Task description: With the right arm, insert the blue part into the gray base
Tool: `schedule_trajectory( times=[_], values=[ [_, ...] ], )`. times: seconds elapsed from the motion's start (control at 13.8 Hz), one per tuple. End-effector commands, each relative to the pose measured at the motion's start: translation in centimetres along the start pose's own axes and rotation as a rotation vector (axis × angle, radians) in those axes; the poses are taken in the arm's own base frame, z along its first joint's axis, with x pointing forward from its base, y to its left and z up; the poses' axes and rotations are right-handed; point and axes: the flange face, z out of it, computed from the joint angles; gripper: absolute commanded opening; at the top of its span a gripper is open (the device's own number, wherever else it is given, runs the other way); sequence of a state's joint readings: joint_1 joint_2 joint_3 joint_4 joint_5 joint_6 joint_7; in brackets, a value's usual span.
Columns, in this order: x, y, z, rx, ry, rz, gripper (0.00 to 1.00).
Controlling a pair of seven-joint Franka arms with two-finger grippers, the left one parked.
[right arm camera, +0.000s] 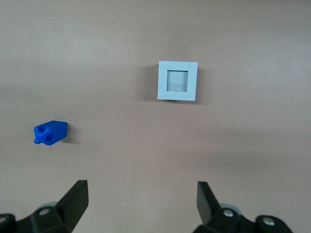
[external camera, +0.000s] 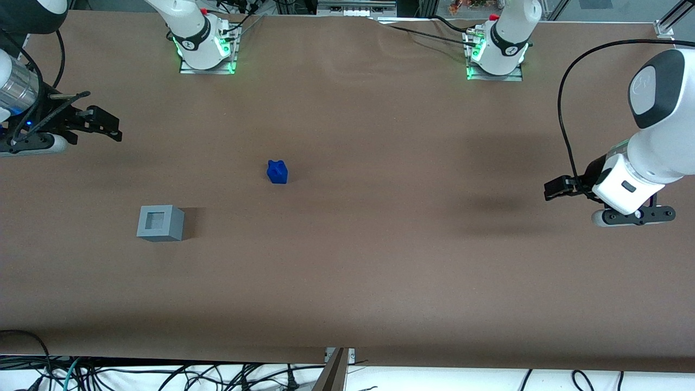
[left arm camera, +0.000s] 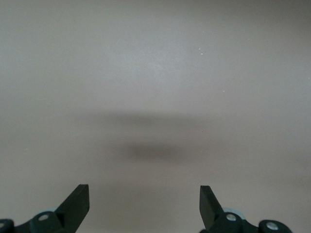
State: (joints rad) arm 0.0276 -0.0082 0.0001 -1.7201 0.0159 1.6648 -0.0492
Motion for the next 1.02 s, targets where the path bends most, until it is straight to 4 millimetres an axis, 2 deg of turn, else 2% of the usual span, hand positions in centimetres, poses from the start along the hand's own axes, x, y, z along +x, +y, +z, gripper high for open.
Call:
schedule_trajectory(
  times=[0.0, 0.22, 0.29, 0.94],
  values=[
    [-0.5, -0.1, -0.2, 0.014, 0.003, 0.003, 0.99],
    [-0.2, -0.2, -0.3, 0.004, 0.013, -0.005, 0.99],
    [0.1, -0.3, -1.1, -0.002, 0.03, -0.009, 0.99],
    [0.5, -0.2, -0.6, 0.006, 0.014, -0.003, 0.99]
  ],
)
